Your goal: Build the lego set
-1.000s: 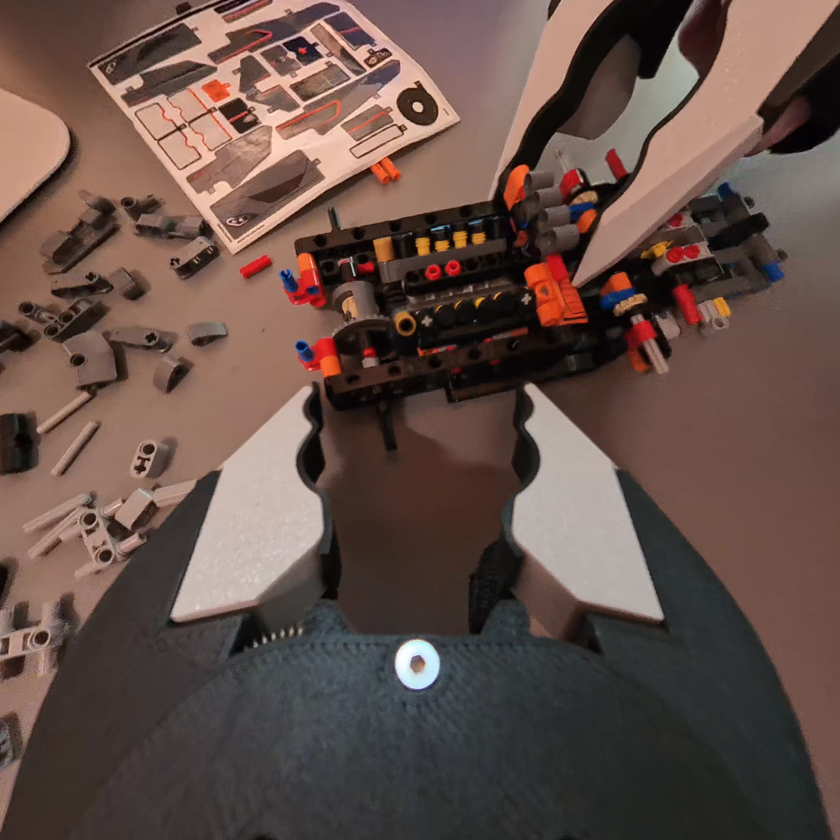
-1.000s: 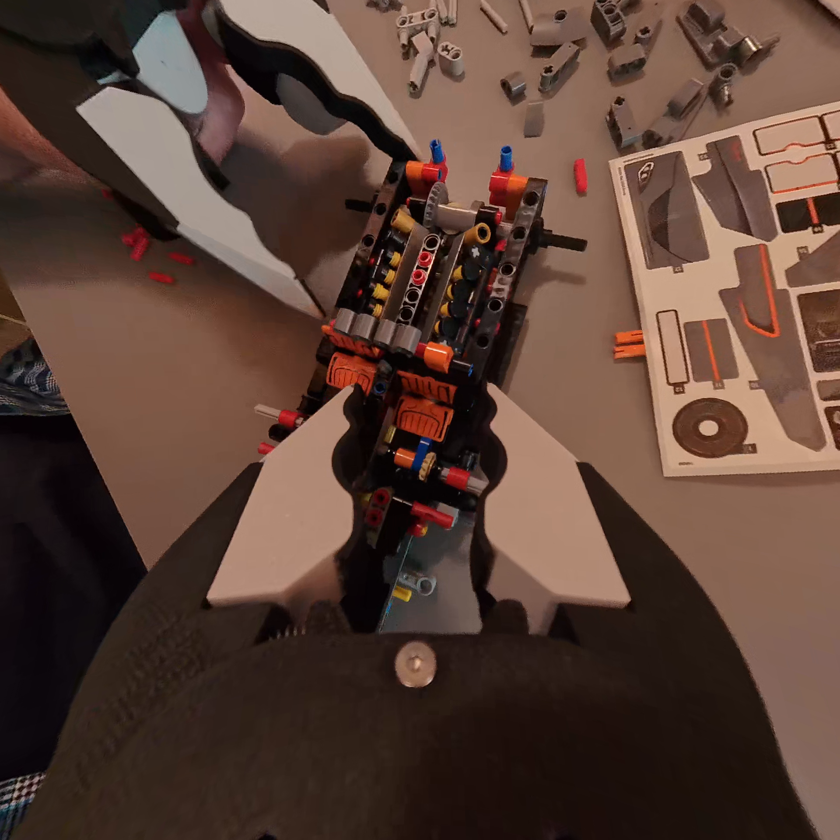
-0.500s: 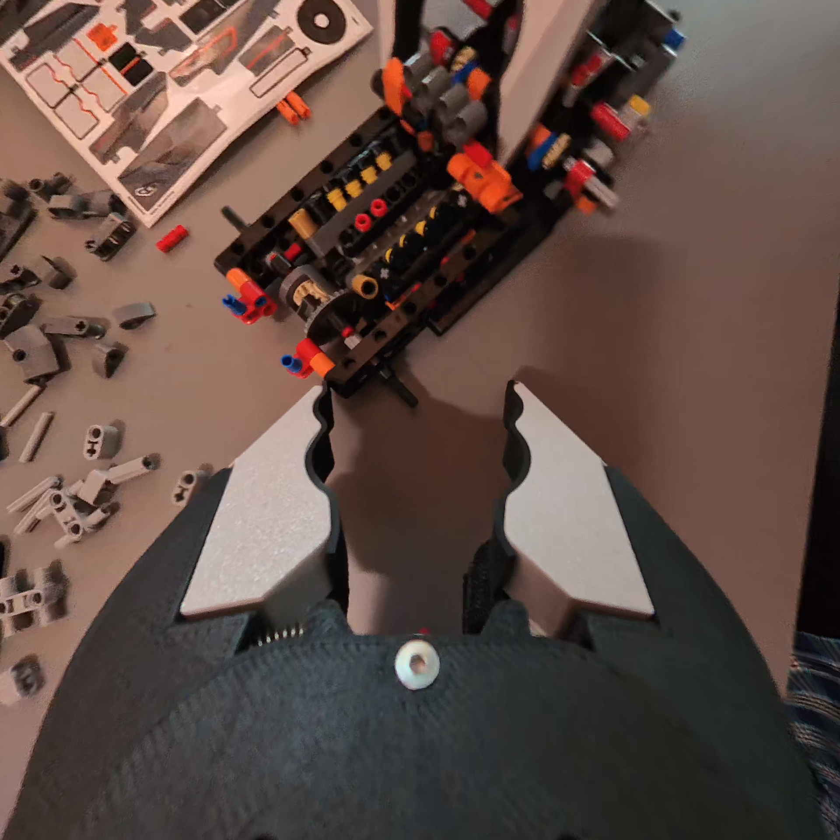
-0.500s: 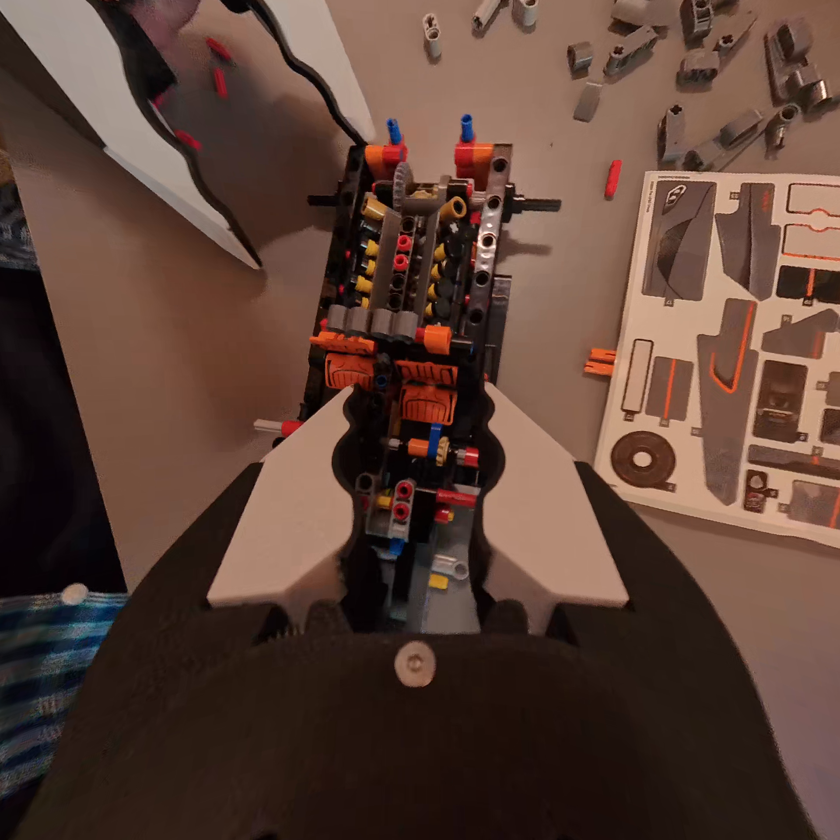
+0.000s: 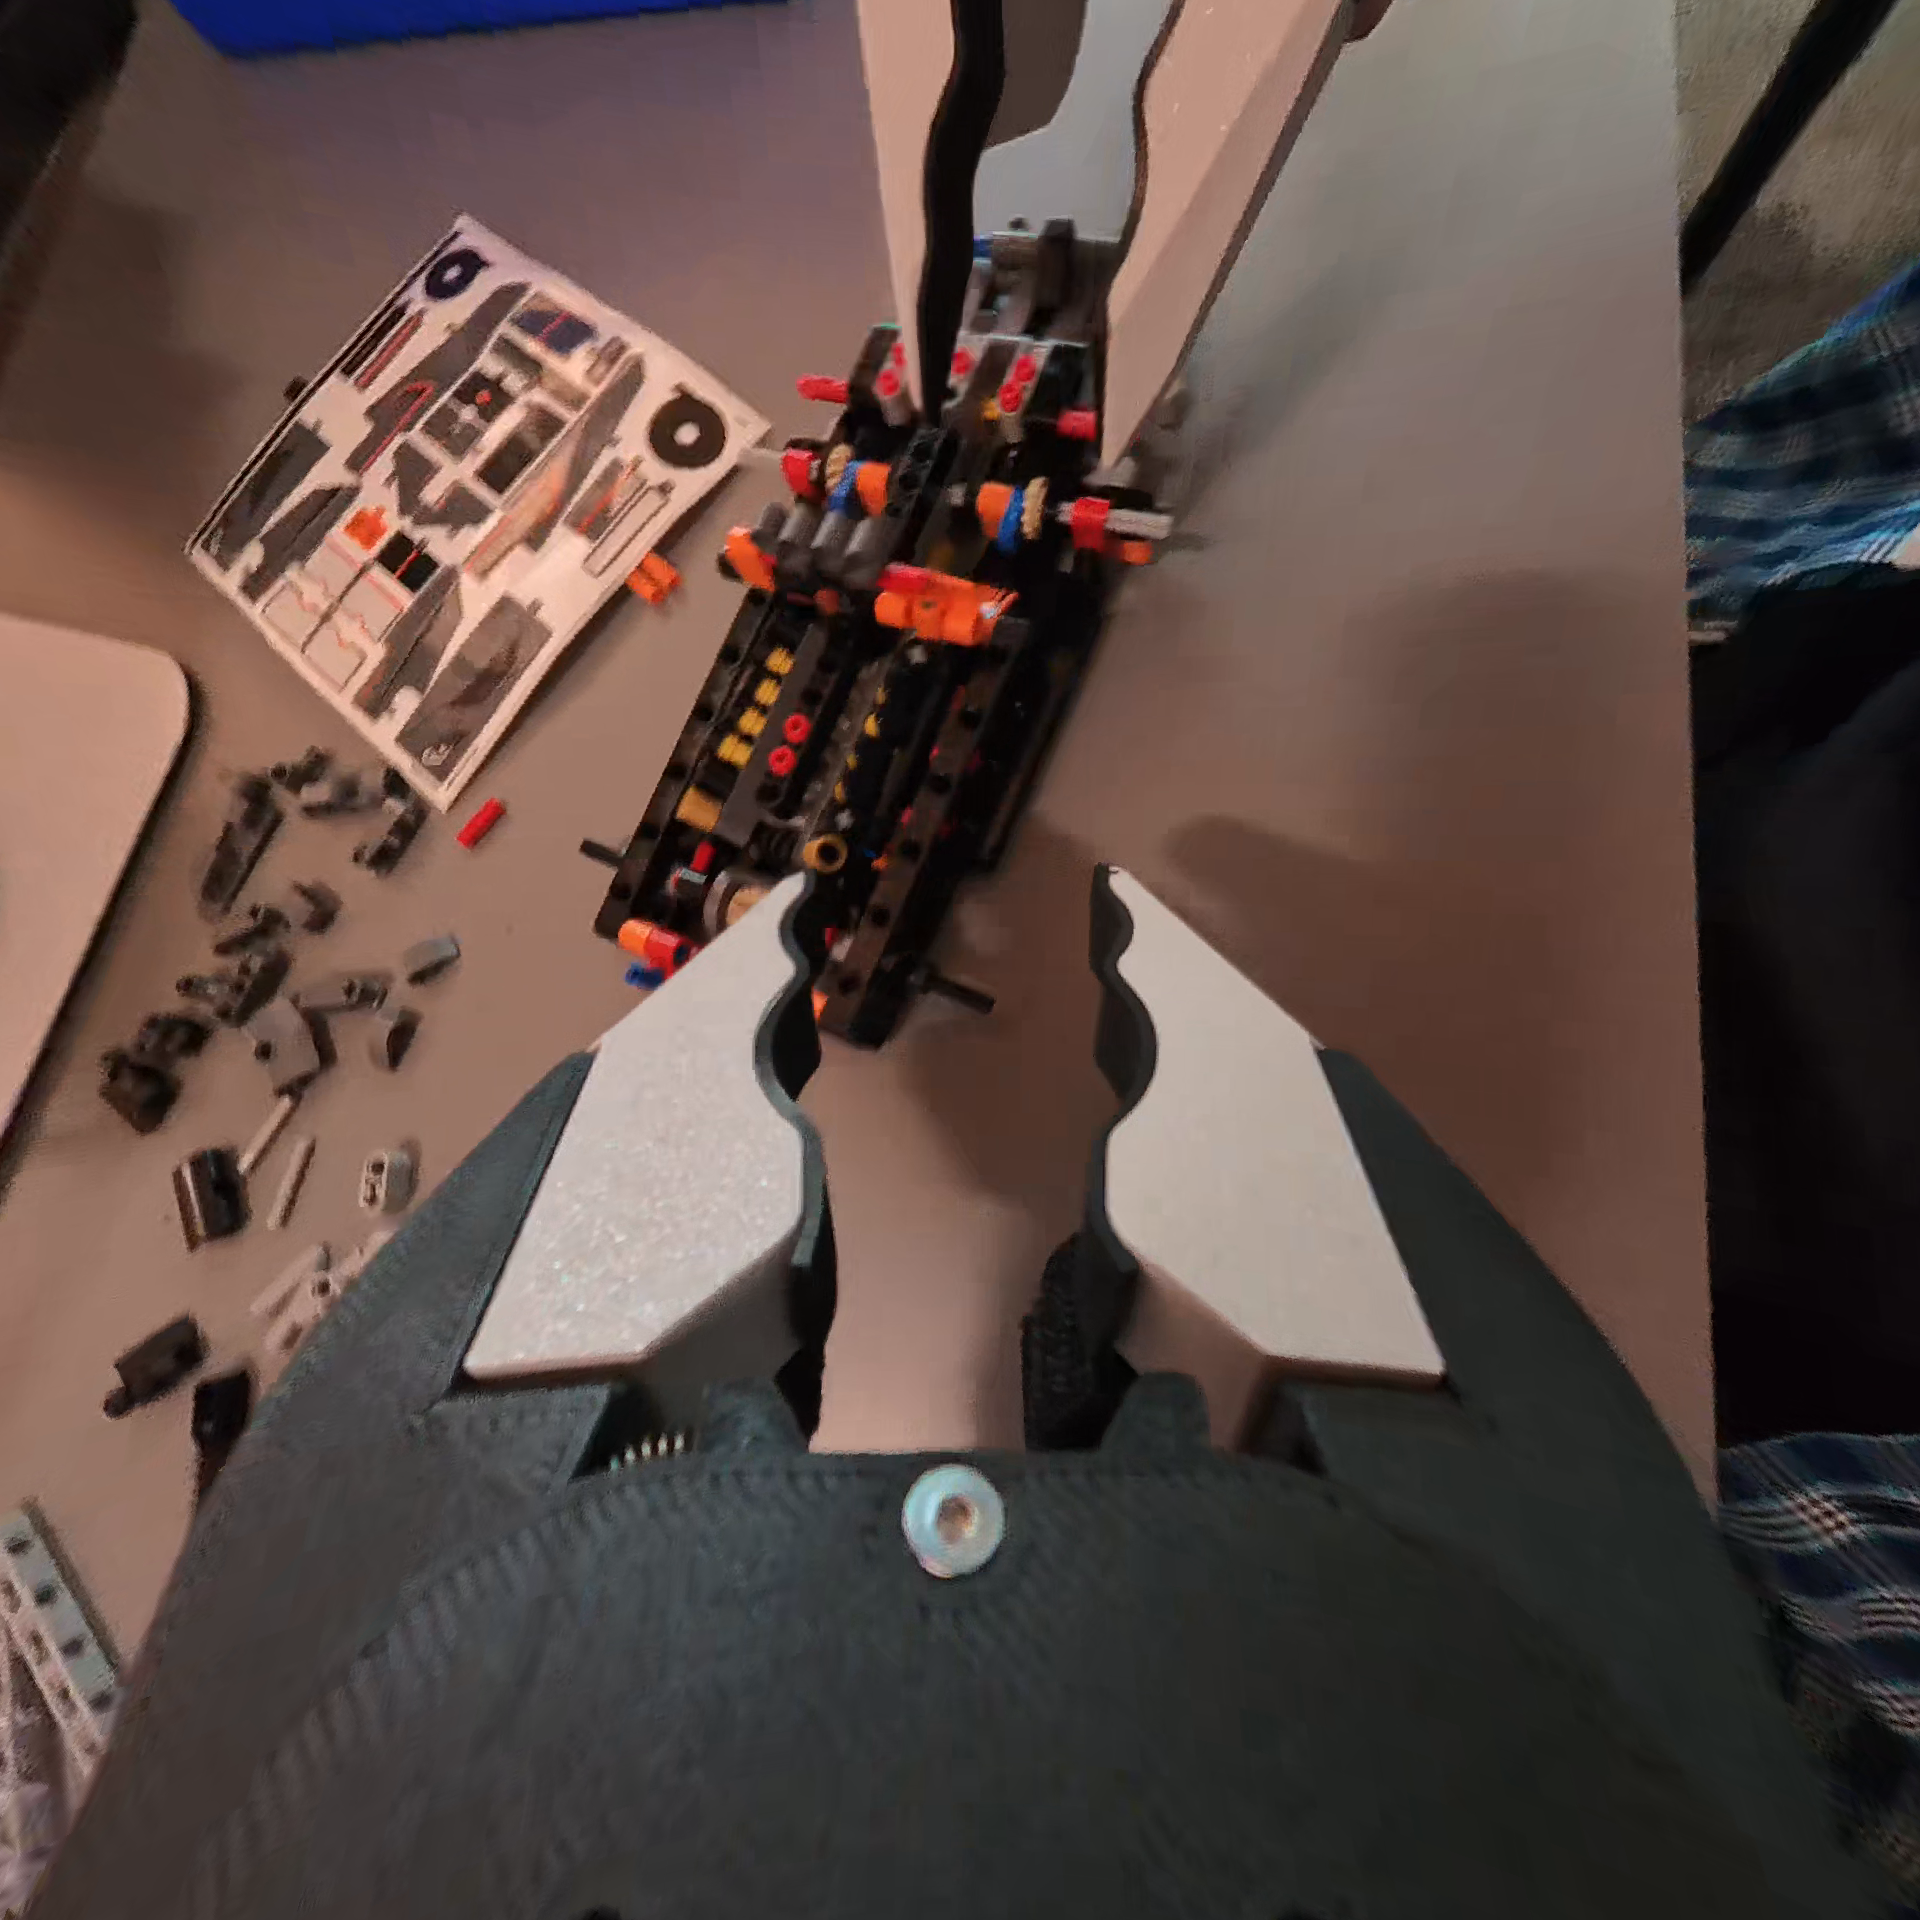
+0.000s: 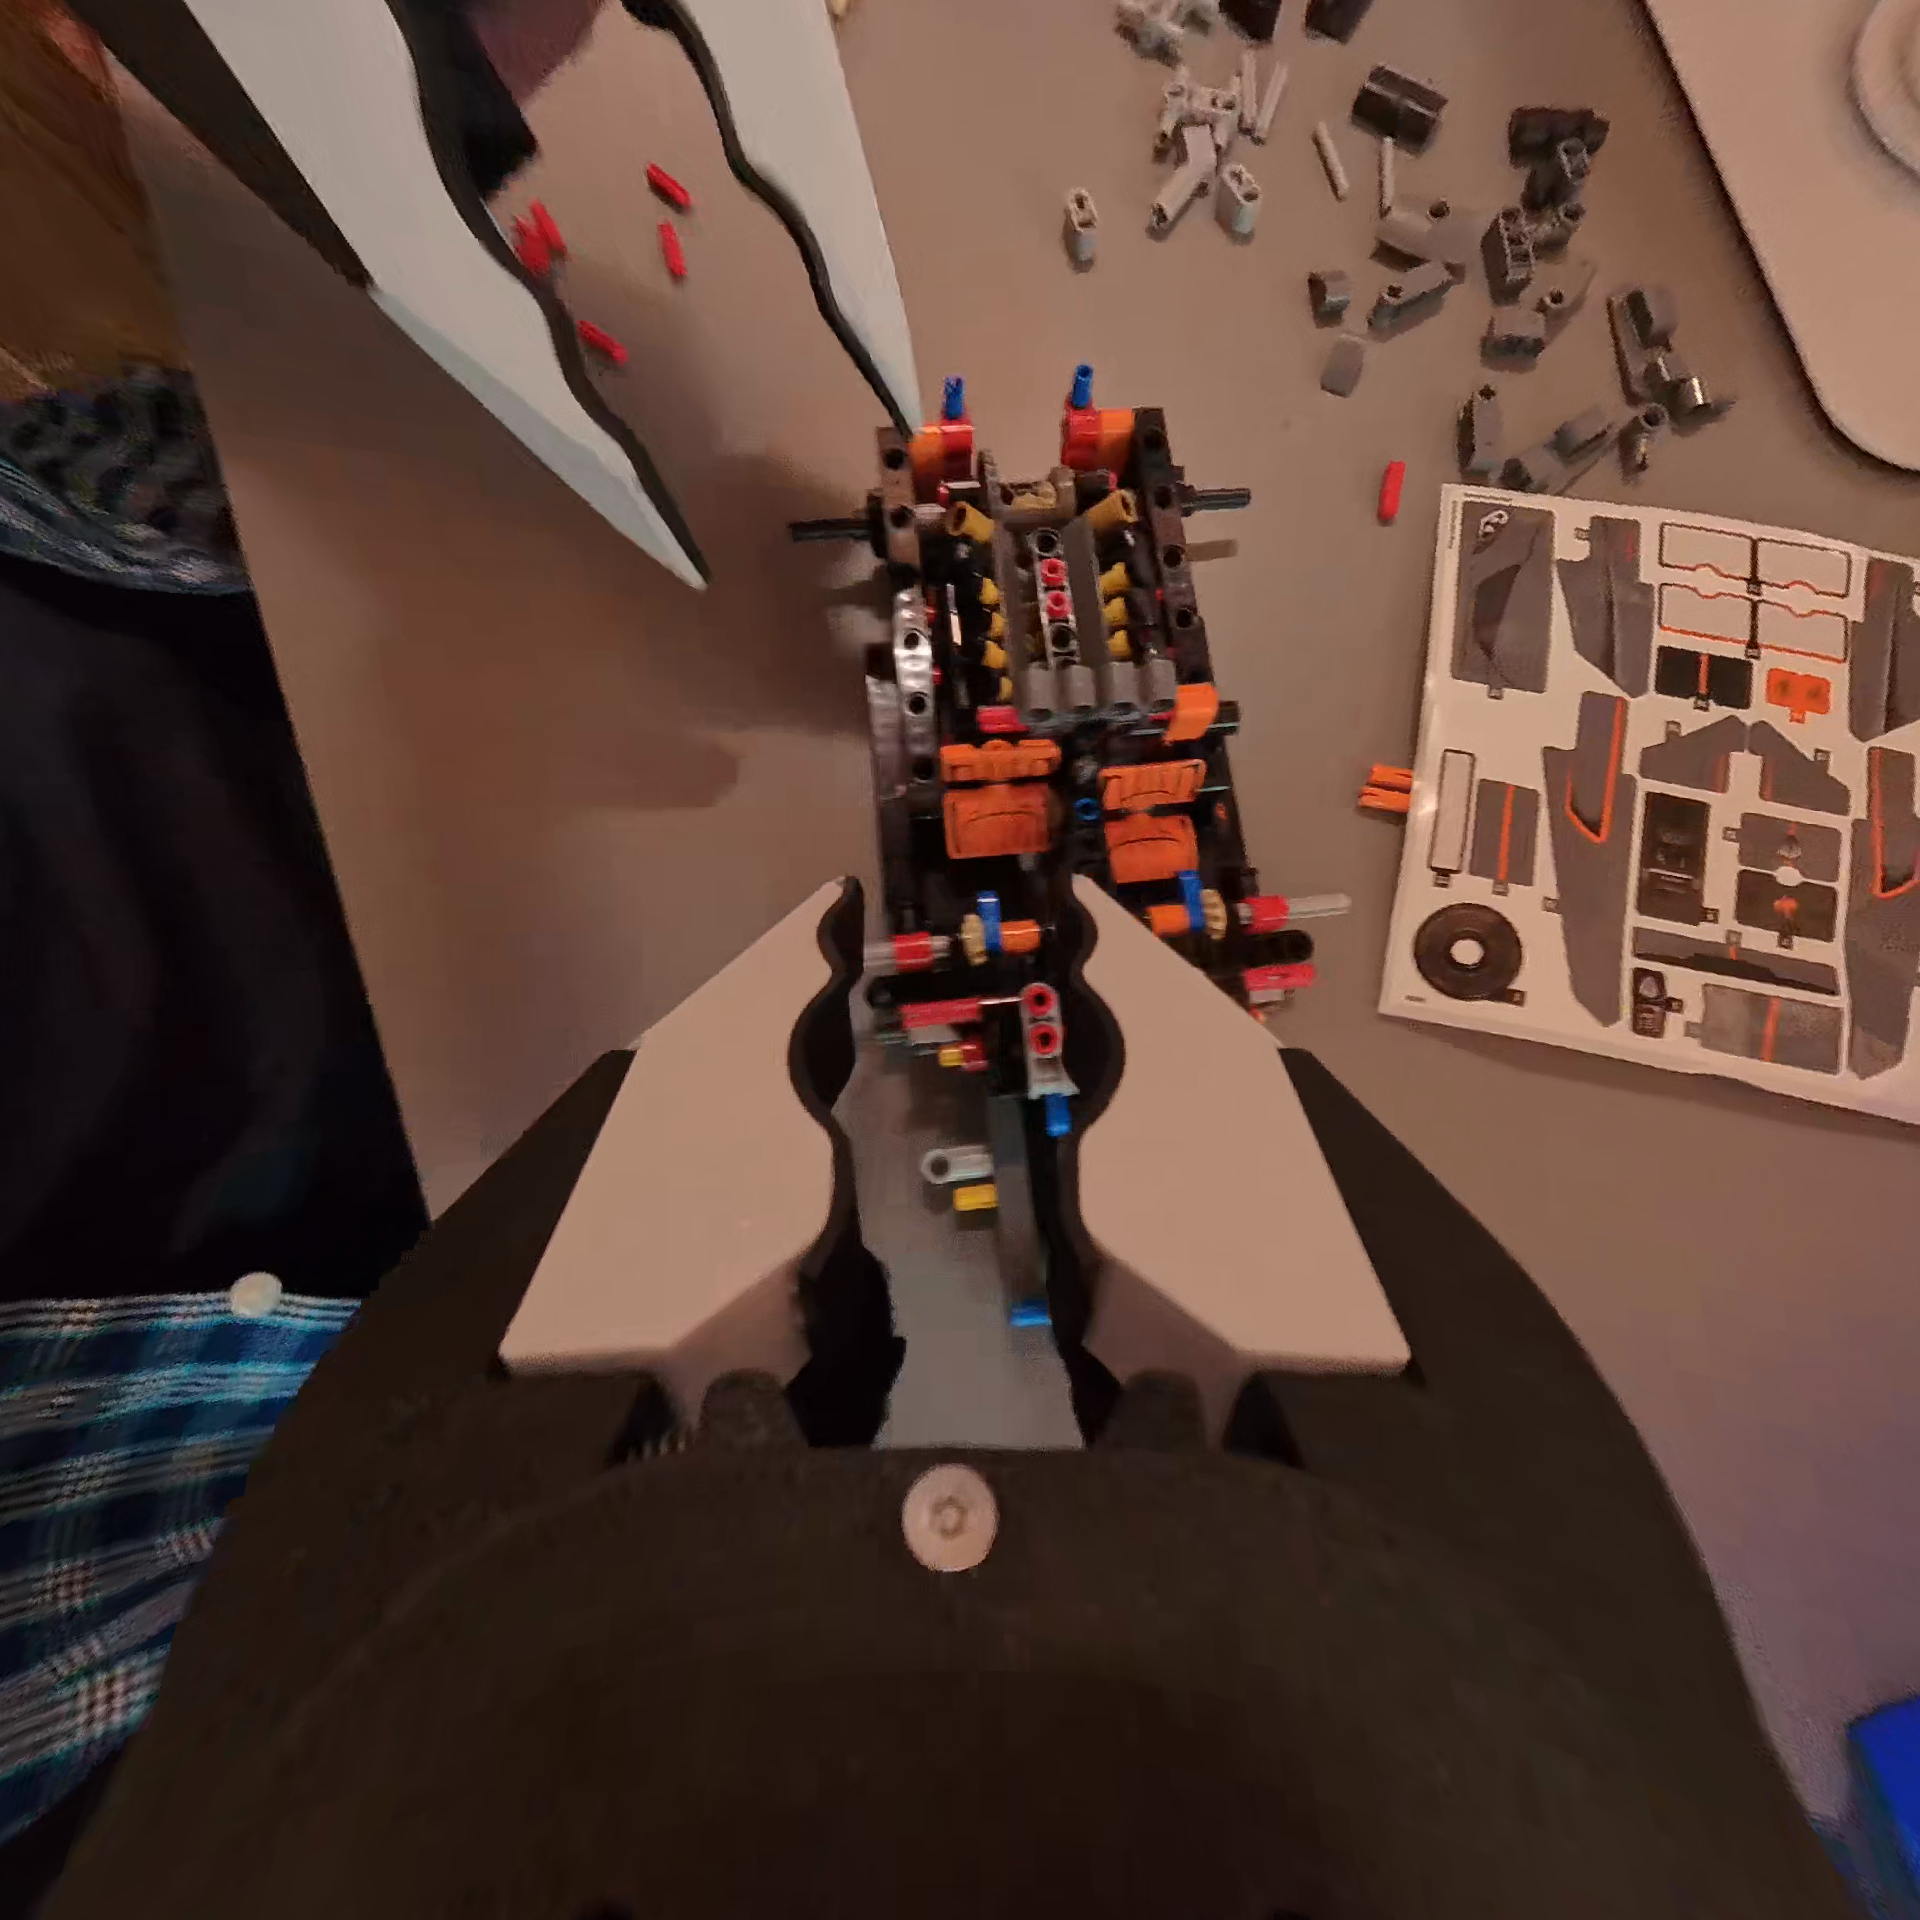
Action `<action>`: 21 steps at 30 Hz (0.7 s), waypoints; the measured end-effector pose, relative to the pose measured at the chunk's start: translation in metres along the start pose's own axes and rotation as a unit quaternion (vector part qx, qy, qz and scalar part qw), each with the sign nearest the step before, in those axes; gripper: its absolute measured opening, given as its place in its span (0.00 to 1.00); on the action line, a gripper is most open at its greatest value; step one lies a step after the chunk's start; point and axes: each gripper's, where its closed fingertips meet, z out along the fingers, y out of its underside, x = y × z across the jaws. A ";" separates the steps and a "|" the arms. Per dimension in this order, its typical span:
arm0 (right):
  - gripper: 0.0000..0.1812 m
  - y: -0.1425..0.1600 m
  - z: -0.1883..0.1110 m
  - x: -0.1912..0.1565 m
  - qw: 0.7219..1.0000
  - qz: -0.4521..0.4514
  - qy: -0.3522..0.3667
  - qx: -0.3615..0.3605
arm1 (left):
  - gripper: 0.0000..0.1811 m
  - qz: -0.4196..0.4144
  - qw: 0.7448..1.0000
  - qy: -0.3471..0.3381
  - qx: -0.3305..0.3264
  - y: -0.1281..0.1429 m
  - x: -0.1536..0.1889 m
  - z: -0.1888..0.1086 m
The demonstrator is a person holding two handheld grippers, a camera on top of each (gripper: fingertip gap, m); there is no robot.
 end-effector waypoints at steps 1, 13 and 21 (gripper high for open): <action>0.19 -0.002 -0.001 -0.006 1.000 0.003 0.000 0.011 | 0.26 0.020 1.000 -0.001 -0.004 -0.003 0.004 0.005; 0.13 -0.001 0.026 -0.018 0.998 -0.017 0.055 0.024 | 0.19 0.065 0.996 -0.026 -0.047 -0.004 0.016 0.039; 0.12 0.006 0.033 -0.014 0.997 -0.039 0.070 0.013 | 0.21 0.053 0.997 -0.029 -0.054 -0.005 0.019 0.039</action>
